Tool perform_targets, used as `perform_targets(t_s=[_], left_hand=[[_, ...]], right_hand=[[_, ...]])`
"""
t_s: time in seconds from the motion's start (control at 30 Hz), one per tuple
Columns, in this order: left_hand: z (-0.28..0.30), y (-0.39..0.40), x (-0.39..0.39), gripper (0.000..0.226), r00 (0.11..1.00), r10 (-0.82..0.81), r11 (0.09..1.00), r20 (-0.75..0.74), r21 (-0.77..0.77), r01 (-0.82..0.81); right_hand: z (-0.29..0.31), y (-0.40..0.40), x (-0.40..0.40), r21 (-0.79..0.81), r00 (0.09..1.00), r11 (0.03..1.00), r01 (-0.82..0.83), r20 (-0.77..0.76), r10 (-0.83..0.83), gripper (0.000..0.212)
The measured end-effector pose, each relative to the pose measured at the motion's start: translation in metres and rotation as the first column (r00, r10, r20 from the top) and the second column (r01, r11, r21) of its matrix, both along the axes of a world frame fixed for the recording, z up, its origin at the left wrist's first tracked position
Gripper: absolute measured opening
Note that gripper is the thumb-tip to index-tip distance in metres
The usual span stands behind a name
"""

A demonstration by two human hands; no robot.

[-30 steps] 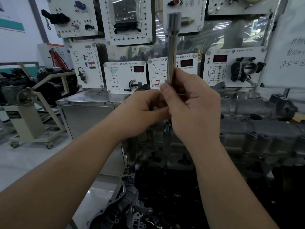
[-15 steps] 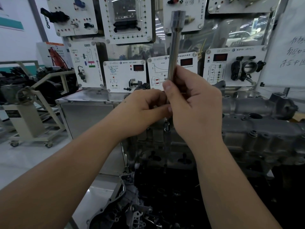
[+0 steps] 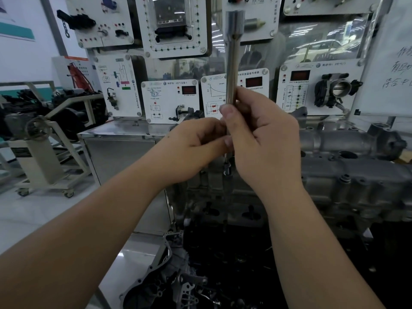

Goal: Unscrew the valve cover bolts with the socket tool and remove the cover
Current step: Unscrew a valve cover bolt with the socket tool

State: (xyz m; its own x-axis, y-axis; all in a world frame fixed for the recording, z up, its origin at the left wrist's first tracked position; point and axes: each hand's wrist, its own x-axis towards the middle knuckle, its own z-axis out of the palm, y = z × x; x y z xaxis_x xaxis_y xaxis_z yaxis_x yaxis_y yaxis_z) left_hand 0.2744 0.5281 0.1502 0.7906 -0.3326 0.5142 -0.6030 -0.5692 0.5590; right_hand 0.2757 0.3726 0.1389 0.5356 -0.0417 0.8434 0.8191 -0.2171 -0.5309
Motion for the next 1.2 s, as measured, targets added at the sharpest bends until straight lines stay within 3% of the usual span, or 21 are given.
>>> perform_targets(t_s=[0.13, 0.37, 0.53, 0.67, 0.73, 0.87, 1.07, 1.2], left_hand=[[-0.0003, -0.0005, 0.0004, 0.010, 1.000, -0.004, 1.000, 0.014, 0.024, 0.004], [0.0003, -0.0035, -0.0018, 0.030, 1.000, -0.012, 1.000, 0.023, 0.021, 0.011], [-0.0006, 0.0007, 0.0000, 0.012, 1.000, -0.007, 1.000, 0.001, 0.015, 0.007], [0.0011, -0.0026, -0.0015, 0.020, 1.000, 0.011, 1.000, 0.010, 0.020, -0.011], [0.0011, -0.0044, -0.0013, 0.015, 1.000, 0.002, 1.000, -0.004, -0.016, -0.002], [0.0002, -0.0055, 0.0003, 0.029, 0.999, 0.031, 0.999, 0.035, 0.024, -0.032], [-0.0002, -0.0006, 0.0006, 0.009, 1.000, 0.024, 0.999, -0.013, -0.043, -0.025], [0.0014, -0.0041, -0.0006, 0.016, 1.000, 0.011, 1.000, 0.009, 0.014, -0.011]], right_hand=[[0.0001, -0.0020, 0.0003, 0.041, 0.998, 0.997, -0.060, -0.028, 0.061, 0.039], [-0.0018, -0.0006, 0.0020, 0.075, 1.000, 0.997, -0.027, 0.004, 0.026, 0.027], [-0.0010, -0.0030, 0.0007, 0.057, 0.994, 0.993, -0.099, -0.046, 0.102, 0.038], [-0.0006, -0.0026, 0.0007, 0.030, 0.994, 0.995, -0.094, -0.056, 0.095, 0.047], [0.0005, -0.0020, 0.0006, 0.015, 0.996, 0.998, -0.068, -0.058, 0.068, 0.044], [-0.0001, -0.0012, 0.0022, 0.033, 0.999, 0.999, 0.004, -0.038, -0.003, 0.033], [-0.0011, -0.0032, 0.0038, 0.024, 0.999, 0.999, -0.034, -0.038, 0.035, 0.047], [-0.0015, -0.0018, 0.0018, 0.017, 0.999, 1.000, -0.025, -0.030, 0.025, 0.042]])
